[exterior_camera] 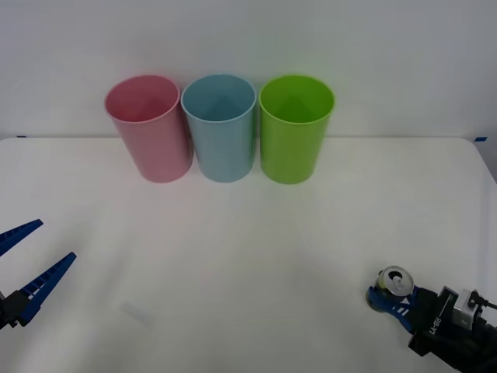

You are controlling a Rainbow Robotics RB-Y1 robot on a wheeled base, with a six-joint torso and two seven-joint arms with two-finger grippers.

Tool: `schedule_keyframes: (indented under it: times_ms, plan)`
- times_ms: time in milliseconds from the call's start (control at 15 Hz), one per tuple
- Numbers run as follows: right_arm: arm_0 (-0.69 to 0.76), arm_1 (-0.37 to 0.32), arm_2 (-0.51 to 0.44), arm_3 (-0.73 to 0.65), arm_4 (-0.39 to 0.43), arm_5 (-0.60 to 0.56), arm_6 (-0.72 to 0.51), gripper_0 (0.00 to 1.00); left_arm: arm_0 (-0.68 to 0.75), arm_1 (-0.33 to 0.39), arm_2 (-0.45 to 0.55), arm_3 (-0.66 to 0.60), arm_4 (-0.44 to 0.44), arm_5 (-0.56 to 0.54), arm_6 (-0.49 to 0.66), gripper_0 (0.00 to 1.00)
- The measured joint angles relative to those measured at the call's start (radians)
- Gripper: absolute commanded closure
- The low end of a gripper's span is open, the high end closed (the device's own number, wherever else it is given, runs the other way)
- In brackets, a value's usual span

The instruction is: Grasp the object on the table and drop it into the matching bin: aluminum can to the light blue bin, PET bottle to the pink bin.

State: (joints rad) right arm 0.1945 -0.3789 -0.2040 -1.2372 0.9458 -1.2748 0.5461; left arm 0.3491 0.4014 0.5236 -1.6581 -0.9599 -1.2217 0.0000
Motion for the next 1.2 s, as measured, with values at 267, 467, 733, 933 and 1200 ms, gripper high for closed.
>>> schedule_keyframes:
  times_ms: [267, 467, 733, 933, 1200]
  plan:
    - [-0.014, 0.000, -0.007, -0.088, -0.026, 0.018, -0.085, 1.00, 0.000, 0.000, 0.000, 0.000, 0.000, 0.000, 0.000, 0.00]
    - [-0.014, 0.000, -0.015, -0.174, -0.036, 0.036, -0.163, 1.00, 0.000, 0.000, 0.000, 0.000, 0.000, 0.000, 0.000, 0.00]
    - [-0.015, -0.001, 0.009, -0.293, -0.036, 0.087, -0.284, 1.00, 0.000, 0.000, 0.000, 0.000, 0.000, 0.000, 0.000, 0.00]
    - [-0.025, -0.004, 0.058, -0.395, -0.035, 0.187, -0.377, 1.00, 0.000, 0.000, 0.000, 0.000, 0.000, 0.000, 0.000, 0.00]
    - [-0.056, -0.009, 0.138, -0.484, -0.035, 0.319, -0.470, 1.00, 0.000, 0.000, 0.000, 0.000, 0.000, 0.000, 0.000, 0.00]
